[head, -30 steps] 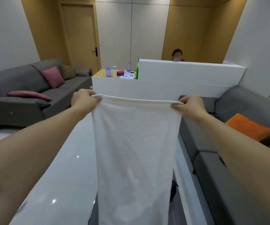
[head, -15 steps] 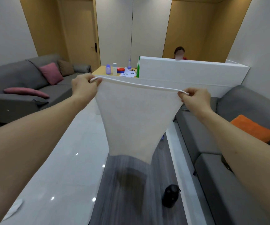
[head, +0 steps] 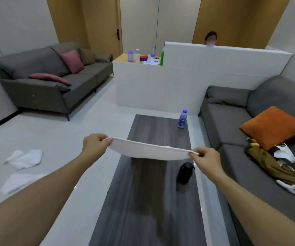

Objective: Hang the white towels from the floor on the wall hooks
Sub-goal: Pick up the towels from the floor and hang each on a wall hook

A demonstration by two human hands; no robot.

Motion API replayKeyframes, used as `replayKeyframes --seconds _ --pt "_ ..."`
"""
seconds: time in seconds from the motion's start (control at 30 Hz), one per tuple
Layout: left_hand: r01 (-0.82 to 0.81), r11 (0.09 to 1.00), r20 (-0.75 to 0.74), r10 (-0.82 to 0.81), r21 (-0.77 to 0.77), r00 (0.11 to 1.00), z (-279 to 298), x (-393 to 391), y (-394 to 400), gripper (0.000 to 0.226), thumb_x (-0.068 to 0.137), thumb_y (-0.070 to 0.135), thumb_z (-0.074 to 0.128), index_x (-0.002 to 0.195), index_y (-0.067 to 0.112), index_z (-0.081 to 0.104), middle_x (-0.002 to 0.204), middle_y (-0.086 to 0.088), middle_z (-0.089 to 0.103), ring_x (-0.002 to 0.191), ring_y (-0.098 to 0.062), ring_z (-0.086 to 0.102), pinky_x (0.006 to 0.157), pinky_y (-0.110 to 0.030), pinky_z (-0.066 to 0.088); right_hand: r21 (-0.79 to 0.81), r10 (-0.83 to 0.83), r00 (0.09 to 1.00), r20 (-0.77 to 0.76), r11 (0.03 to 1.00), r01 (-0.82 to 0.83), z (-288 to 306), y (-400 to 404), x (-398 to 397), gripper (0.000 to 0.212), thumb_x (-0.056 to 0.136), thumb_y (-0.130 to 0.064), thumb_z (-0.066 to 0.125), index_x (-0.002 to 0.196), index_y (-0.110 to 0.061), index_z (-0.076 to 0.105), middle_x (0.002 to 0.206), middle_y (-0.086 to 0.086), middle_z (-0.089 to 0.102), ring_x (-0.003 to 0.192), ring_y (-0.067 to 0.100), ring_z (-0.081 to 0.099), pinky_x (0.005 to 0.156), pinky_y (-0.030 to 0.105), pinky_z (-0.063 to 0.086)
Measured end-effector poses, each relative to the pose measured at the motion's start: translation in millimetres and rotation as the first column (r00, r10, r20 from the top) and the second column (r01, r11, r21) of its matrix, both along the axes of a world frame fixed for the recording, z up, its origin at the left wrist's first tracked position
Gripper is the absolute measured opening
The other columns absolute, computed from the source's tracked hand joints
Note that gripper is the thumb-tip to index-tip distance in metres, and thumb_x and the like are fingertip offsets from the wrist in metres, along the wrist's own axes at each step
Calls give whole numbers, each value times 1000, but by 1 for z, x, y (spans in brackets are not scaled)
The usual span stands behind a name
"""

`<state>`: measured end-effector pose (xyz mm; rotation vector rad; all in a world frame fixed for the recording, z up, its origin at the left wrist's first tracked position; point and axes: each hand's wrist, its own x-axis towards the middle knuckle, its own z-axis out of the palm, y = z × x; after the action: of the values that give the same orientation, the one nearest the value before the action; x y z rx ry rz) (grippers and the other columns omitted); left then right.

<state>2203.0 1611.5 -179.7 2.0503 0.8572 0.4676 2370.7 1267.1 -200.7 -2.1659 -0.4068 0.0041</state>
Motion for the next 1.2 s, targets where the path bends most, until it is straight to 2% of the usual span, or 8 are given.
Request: replayKeyframes --seconds 0.27,0.5,0.63,0.83,0.9,1.0,1.1,1.2 --pt "98 993 -387 -119 -73 914 -138 -126 -70 17 92 32 65 92 19 76 78 5 67 74 -12 59 55 -18 38 -180 -32 961 -274 983 -19 -150 -72 -120 9 86 -20 74 77 -22 75 71 -8 69 68 7 62 58 19 47" --pt "140 985 -520 -171 -98 837 -197 -145 -79 25 89 38 65 80 18 77 77 -2 72 78 -18 64 71 -37 54 -262 -86 925 -371 965 -16 -206 -91 -147 8 86 -21 73 78 -22 74 73 -9 68 72 10 62 64 24 46" --pt "164 982 -579 -185 -88 794 -212 -118 -61 26 88 40 66 77 19 76 74 -3 71 78 -20 64 72 -37 53 -292 -137 902 -409 956 13 -216 -72 -129 7 86 -23 73 79 -21 74 73 -4 69 74 13 63 71 29 49" --pt "197 975 -605 -220 -105 765 -236 -37 -17 27 90 39 65 72 21 71 68 0 65 74 -19 61 60 -28 44 -349 -217 867 -449 936 54 -233 -24 -59 6 87 -24 70 86 -19 74 71 -6 67 71 12 63 58 18 40" --pt "198 973 -605 -229 -118 763 -245 -1 1 30 90 38 64 64 23 65 63 2 59 73 -20 58 58 -28 38 -361 -252 853 -458 929 81 -238 -2 -23 8 86 -26 71 89 -19 75 71 -4 69 73 15 66 58 20 41" --pt "194 971 -600 -240 -142 763 -264 57 30 26 90 38 63 69 23 68 68 1 63 77 -22 61 62 -29 41 -371 -293 834 -467 922 115 -249 31 33 10 86 -27 71 91 -19 75 74 -3 70 75 18 69 59 20 42" --pt "132 982 -576 -186 -135 796 -288 105 54 20 90 31 63 80 18 74 79 -4 71 84 -27 65 71 -31 50 -335 -350 811 -469 920 203 -264 65 83 17 87 -28 70 102 -21 73 86 -4 72 85 17 68 74 26 49" --pt "2 998 -537 -32 -56 843 -311 126 67 22 91 24 57 102 18 76 98 -3 74 94 -27 66 83 -29 48 -297 -407 785 -467 908 295 -279 87 111 29 87 -28 69 115 -20 70 82 -15 67 96 13 63 93 29 49"
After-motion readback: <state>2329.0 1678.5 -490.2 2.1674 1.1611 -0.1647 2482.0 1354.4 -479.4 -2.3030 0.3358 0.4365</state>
